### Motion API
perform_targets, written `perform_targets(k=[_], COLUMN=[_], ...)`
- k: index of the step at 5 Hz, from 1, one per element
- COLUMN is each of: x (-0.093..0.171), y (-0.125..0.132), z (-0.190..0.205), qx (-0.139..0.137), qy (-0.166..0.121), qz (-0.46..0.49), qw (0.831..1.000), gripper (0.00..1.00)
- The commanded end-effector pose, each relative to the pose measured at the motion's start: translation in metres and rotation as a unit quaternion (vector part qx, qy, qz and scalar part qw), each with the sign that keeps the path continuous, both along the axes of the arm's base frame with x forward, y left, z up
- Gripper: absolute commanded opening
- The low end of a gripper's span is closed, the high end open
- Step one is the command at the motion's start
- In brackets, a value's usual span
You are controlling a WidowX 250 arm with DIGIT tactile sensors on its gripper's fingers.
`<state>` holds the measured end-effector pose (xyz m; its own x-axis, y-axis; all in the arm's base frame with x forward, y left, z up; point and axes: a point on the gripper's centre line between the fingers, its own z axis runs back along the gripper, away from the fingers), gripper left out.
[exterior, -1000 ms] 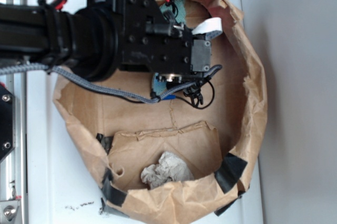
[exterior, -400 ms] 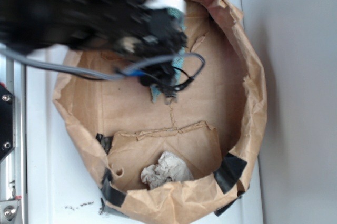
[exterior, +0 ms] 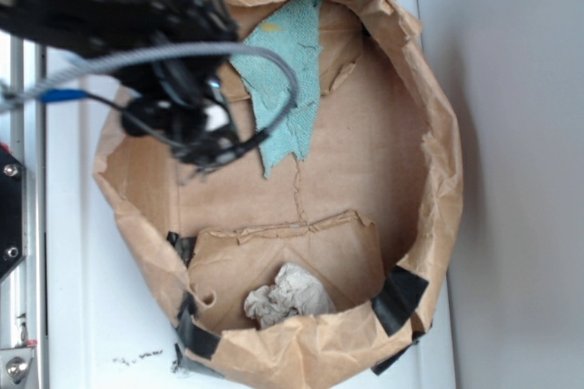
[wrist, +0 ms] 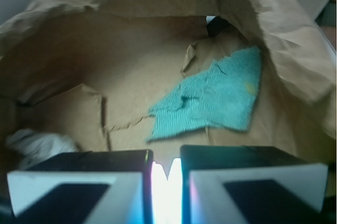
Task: Grab the blue cloth.
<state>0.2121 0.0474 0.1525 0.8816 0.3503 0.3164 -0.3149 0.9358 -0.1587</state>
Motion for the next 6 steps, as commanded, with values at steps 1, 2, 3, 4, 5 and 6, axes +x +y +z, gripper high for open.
perform_targets(k=[1, 2, 3, 4, 5, 6], x=[0.006, 0.021, 0.036, 0.042, 0.043, 0.042], y=[0.019, 0.030, 0.033, 0.029, 0.030, 0.025], z=[-0.008, -0.033, -0.055, -0.075, -0.095, -0.108], qx=[0.031, 0.031, 0.045, 0.070, 0.075, 0.074], qy=[0.009, 0.022, 0.028, 0.033, 0.053, 0.067], qz=[0.026, 0.033, 0.031, 0.029, 0.032, 0.026], qw=[0.999, 0.999, 0.998, 0.997, 0.995, 0.995], gripper=[1.00, 1.00, 1.00, 1.00, 1.00, 1.00])
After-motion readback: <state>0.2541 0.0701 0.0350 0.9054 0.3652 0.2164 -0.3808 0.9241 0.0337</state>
